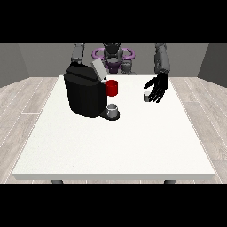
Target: Insert the coffee pod into the coffee machine and close the lid
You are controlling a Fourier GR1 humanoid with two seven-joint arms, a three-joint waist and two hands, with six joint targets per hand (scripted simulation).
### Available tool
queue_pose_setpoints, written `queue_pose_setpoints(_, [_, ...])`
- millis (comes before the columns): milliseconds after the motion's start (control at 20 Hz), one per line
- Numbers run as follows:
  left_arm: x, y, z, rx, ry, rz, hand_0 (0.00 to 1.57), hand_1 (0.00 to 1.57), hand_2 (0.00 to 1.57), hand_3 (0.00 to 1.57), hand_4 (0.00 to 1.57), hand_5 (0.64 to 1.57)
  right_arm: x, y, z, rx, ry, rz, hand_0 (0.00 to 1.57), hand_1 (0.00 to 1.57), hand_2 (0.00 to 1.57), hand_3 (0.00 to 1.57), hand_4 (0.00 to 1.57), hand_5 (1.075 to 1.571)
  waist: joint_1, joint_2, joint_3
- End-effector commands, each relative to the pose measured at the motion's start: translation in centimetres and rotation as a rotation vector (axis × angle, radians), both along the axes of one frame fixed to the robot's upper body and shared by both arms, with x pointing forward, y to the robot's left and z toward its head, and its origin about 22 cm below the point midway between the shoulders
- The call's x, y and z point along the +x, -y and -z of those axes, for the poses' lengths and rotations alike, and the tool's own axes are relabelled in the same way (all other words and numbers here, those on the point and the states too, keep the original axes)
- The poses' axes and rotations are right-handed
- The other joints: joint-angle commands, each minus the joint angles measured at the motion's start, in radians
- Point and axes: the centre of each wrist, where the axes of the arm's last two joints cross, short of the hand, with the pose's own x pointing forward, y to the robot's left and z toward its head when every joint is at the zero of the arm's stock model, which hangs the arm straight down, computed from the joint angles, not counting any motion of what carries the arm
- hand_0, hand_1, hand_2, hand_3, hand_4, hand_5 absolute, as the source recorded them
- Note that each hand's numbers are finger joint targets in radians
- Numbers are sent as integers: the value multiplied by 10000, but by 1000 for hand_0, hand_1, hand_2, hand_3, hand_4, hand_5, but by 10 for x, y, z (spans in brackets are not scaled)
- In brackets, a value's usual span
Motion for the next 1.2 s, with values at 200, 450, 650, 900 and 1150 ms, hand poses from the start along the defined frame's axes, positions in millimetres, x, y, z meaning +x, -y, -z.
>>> queue_pose_setpoints(200, [10, 24, 13, 1929, 432, 574, 941, 941, 1039, 871, 429, 1571, 11, 0, 2, -258, -362, -211, 0, 0, 0, 0, 0, 1571, -99, 87, 1])
queue_pose_setpoints(450, [14, 18, 14, 3136, -309, 701, 872, 872, 1024, 880, 339, 1571, 7, -7, 15, 11, -1, -682, 0, 0, 0, 0, 0, 1571, -302, 285, 4])
queue_pose_setpoints(650, [5, 15, 39, 3565, -1276, 965, 748, 748, 941, 809, 373, 1571, 12, 0, 2, -2, -516, -544, 0, 0, 0, 0, 0, 1571, -269, -119, -2])
queue_pose_setpoints(900, [10, 15, 38, 3487, -1409, 1296, 870, 870, 1021, 921, 413, 1571, 1, -2, 32, 234, -1065, 42, 0, 0, 0, 0, 0, 1571, 13, -442, 0])
queue_pose_setpoints(1150, [21, 7, 21, 3151, -398, 1268, 1190, 1190, 1287, 1216, 506, 1571, -1, 1, 33, -721, -871, 433, 0, 0, 0, 0, 0, 1571, -118, -346, -4])
